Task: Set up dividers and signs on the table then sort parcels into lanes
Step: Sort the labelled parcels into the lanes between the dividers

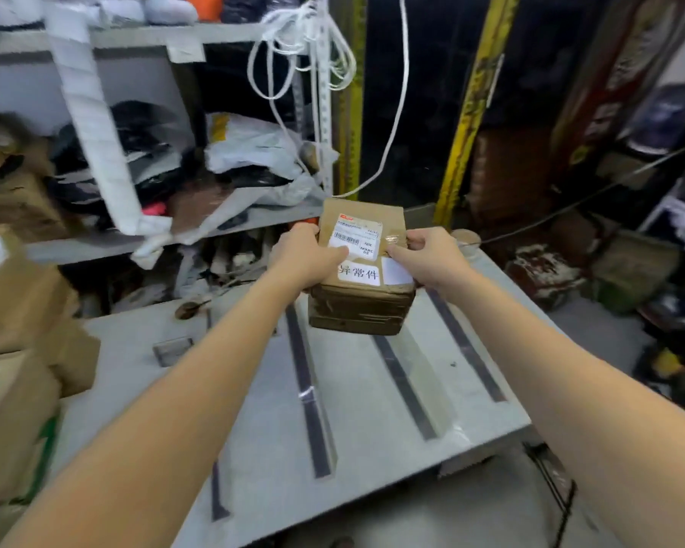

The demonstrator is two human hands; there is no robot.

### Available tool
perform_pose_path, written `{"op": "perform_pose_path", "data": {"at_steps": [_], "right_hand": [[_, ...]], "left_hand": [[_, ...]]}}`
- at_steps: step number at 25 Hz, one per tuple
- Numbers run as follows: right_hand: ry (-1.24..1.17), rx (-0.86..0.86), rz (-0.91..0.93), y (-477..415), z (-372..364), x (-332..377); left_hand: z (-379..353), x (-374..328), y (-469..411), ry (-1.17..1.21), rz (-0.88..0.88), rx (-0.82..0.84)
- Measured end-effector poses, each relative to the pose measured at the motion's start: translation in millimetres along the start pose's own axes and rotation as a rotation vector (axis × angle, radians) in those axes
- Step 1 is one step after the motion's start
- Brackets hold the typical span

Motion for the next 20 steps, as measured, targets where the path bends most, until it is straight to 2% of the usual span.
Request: {"op": "perform_pose_path", "data": {"at_steps": [4, 8, 13, 20], "right_hand": [[0.069, -0.115, -0.059, -31, 57, -44], [0.101, -0.122, -0.108, -56, 96, -93], [0.017, 0.019, -0.135, -86, 114, -151], [-0.009, 0.22, -0.074, -120, 107, -207]], "left_hand": [[-80, -39, -22, 0.069, -0.075, 0.066], [-150, -67, -27, 0.131, -0.081, 0.132], [-208, -82, -18, 0.127, 0.011, 0.129], [-260, -74, 9, 0.162, 0.239, -0.003]]}}
Point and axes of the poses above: each hand's wrist, its own y-axis away from the middle knuckle, its own z-axis out of the back of the hand, x = y × z, the point moved 1 cm from there along -y, towards the middle knuckle, and after that the axes turned 9 degrees about -x, right-handed, at the moved point
